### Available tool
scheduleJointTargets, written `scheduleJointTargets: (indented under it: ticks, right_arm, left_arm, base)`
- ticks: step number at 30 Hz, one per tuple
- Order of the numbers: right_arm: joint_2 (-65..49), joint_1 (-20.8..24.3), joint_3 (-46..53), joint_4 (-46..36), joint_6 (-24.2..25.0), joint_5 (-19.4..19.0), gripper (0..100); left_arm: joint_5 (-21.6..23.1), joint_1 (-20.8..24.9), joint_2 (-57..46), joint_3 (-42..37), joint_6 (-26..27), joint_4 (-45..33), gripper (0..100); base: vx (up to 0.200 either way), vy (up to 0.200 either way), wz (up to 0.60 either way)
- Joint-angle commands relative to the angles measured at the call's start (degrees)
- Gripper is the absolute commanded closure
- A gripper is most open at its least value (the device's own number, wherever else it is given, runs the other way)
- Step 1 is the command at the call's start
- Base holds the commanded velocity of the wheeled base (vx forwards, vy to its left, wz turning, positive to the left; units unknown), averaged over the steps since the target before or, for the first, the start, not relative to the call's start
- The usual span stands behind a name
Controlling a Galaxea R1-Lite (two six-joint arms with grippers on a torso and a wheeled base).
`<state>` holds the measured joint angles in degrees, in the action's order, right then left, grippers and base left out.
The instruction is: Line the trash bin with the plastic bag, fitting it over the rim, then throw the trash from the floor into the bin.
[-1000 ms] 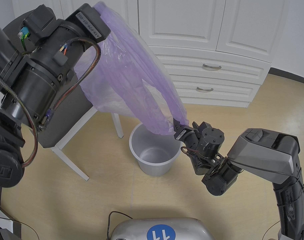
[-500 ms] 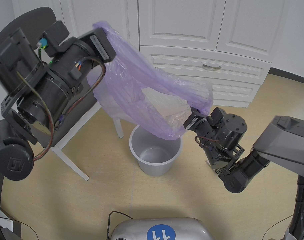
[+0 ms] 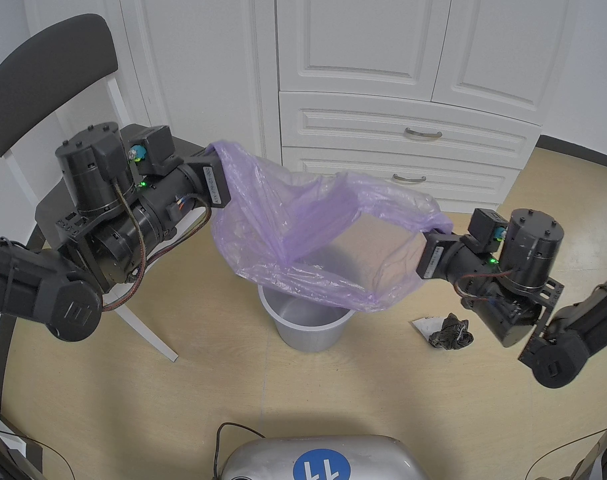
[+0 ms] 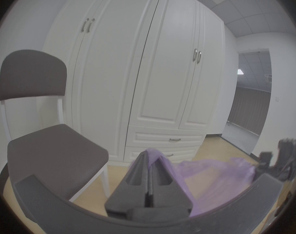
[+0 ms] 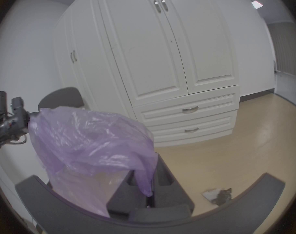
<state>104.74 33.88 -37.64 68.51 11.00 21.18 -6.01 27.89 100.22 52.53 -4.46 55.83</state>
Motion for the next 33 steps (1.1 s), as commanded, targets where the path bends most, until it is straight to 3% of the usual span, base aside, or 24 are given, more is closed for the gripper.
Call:
scheduleJointTargets:
  ticks: [1, 6, 13, 27, 32, 33]
  right_arm:
    - [-10.26, -3.56, 6.18, -4.61, -5.20, -2.98, 100]
    - [-9.47, -6.37, 6.71, -4.97, -7.66, -2.98, 100]
    - [-6.22, -10.32, 6.18, -4.61, -12.31, 0.01, 100]
    - [-5.34, -10.76, 9.61, -4.61, -17.59, 1.41, 100]
    - [-5.43, -10.15, 9.78, -4.18, -17.59, 1.32, 100]
    - [-5.51, -9.27, 10.31, -3.91, -17.59, 1.24, 100]
  left_arm:
    - [4.96, -6.27, 6.39, 0.29, -0.20, -0.20, 100]
    - [10.14, -11.28, 9.91, 2.67, -4.50, -0.81, 100]
    - [9.97, -13.83, 10.44, 3.37, -4.59, -0.73, 100]
    - [9.97, -16.38, 10.08, 3.37, -2.22, -0.90, 100]
    - [10.05, -16.20, 10.08, 3.37, -2.31, -0.64, 100]
    - [9.61, -14.09, 10.26, 3.11, -2.22, -0.02, 100]
  base:
    - [0.000, 0.000, 0.00]
    - [0.000, 0.000, 0.00]
    - [0.000, 0.000, 0.00]
    - [0.000, 0.000, 0.00]
    - [0.000, 0.000, 0.00]
    - [0.000, 0.000, 0.00]
